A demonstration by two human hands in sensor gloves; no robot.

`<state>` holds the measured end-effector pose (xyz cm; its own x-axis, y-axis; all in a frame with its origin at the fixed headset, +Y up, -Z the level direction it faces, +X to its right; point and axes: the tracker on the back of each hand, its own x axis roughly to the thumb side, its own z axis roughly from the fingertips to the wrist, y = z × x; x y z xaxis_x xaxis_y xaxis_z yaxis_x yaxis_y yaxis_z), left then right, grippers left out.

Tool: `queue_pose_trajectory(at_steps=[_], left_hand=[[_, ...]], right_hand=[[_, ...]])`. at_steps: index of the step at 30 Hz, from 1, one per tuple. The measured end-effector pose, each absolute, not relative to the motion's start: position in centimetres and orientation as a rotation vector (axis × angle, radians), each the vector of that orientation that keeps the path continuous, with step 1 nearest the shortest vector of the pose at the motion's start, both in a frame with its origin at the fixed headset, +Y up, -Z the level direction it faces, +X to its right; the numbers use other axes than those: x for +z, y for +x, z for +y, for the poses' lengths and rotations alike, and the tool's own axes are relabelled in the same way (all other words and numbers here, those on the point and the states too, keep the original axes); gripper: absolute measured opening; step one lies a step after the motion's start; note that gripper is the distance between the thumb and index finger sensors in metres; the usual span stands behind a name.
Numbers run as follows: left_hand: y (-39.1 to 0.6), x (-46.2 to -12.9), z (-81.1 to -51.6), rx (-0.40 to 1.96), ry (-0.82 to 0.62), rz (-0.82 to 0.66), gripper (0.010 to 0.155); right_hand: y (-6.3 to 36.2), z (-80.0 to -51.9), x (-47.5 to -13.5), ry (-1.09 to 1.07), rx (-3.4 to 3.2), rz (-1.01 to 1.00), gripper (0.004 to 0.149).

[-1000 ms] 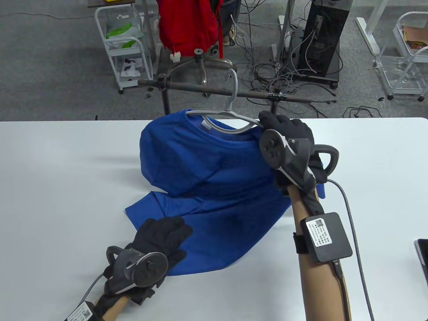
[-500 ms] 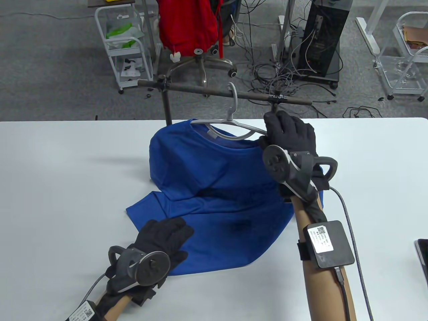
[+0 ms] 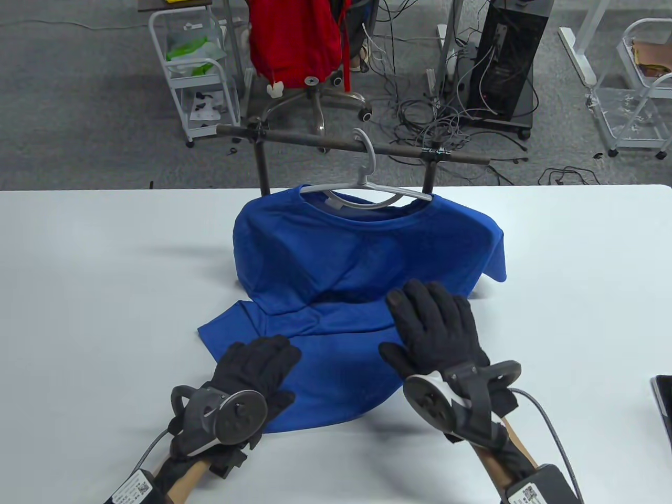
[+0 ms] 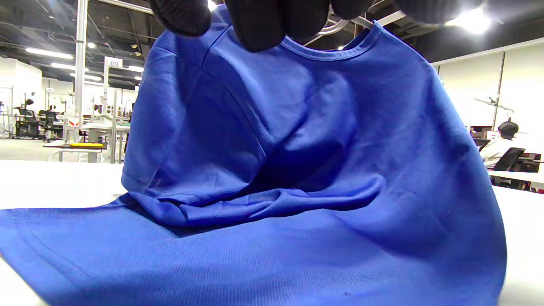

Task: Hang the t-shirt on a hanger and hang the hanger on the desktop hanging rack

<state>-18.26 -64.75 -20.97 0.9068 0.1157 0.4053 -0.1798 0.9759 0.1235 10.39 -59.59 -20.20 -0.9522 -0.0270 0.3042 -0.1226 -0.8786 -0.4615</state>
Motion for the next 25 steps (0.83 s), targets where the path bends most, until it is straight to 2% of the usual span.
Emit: queue_pose_trajectory(at_steps=[3,7,12,17,25], left_hand=[[-17.9,-21.0,-65.2,0.156,0.168,-0.417,0.080],[-17.2,-21.1,-66.1,0.103,0.143,-0.417,0.083],[-16.8,-21.5,-67.0,0.069,0.095,-0.416,0.084],[-16.7,-21.5,-66.8,0.082,0.090,-0.417,0.084],[-16.4,-21.1,-66.8,0.088,0.100,-0.432,0.083]], right_hand=[[9.9,-62.9,-19.4,0.528,2.973,-0.598,0.083],[9.1,-66.2,-19.1,0.605,2.984,-0.481,0.084],[8.7,-67.5,-19.1,0.653,3.019,-0.493,0.083],[8.6,-68.8,-19.4,0.670,3.049,-0.409,0.082],[8.6,-69.5,-19.7,0.673,3.076,-0.332,0.080]])
